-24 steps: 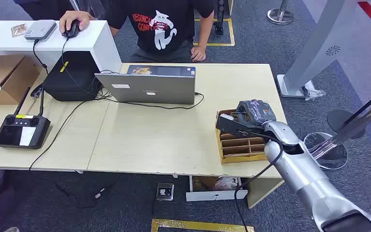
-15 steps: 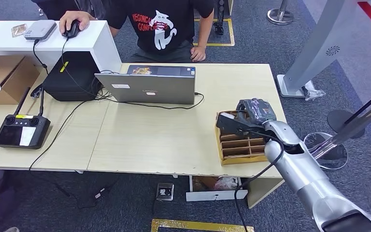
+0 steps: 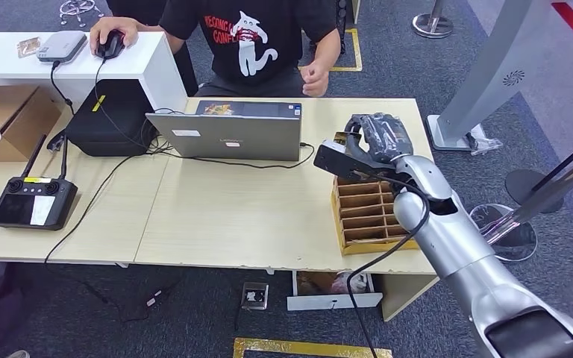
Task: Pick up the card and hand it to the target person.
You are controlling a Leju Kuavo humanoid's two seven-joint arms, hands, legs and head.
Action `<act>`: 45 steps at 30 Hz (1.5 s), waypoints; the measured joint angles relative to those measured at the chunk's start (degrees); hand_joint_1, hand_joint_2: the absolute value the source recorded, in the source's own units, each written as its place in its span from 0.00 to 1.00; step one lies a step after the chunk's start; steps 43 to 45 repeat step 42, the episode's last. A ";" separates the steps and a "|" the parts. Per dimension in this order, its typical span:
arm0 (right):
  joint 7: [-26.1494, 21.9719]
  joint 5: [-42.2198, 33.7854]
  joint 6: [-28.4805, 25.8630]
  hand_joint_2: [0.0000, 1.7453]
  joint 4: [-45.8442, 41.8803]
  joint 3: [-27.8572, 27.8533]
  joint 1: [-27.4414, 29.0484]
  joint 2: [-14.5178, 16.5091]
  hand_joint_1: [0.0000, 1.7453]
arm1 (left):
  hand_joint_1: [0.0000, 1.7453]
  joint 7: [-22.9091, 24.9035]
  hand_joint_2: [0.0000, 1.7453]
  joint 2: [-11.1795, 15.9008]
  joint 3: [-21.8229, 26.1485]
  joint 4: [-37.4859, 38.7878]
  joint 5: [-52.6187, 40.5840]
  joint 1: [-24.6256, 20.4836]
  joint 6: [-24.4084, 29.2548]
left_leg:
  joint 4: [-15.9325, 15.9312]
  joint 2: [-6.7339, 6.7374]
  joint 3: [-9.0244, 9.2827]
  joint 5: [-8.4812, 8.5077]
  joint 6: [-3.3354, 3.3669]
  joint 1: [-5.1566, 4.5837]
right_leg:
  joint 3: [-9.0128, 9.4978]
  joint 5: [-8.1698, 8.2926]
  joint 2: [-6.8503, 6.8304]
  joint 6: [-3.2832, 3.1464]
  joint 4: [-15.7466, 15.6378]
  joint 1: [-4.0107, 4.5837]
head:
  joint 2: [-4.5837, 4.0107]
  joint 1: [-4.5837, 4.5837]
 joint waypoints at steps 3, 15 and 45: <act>0.34 0.98 -0.02 1.00 0.84 0.02 -1.54 1.59 0.93 | 0.00 -0.12 0.00 -0.04 0.01 0.00 0.00 -0.12 0.03 | 0.00 0.00 -0.01 0.00 0.00 0.00 | 0.00 0.00 0.00 0.00 0.00 0.00 | 0.00 0.00; 0.57 2.29 -0.25 1.00 7.53 0.03 -8.02 6.93 0.92 | 0.00 -0.22 0.00 -0.21 0.01 0.00 0.00 -0.64 0.01 | 0.00 -0.01 -0.02 0.00 -0.01 0.00 | -0.01 0.00 -0.01 0.00 0.00 0.00 | 0.00 -0.01; -1.37 -2.21 3.24 1.00 11.23 -0.23 -8.59 6.24 0.00 | 0.00 -0.40 0.00 -0.40 0.01 0.00 0.00 -0.75 -0.62 | 0.00 0.01 -0.01 0.00 -0.01 -0.01 | -0.08 0.00 0.03 0.00 -0.03 -0.01 | 0.00 0.00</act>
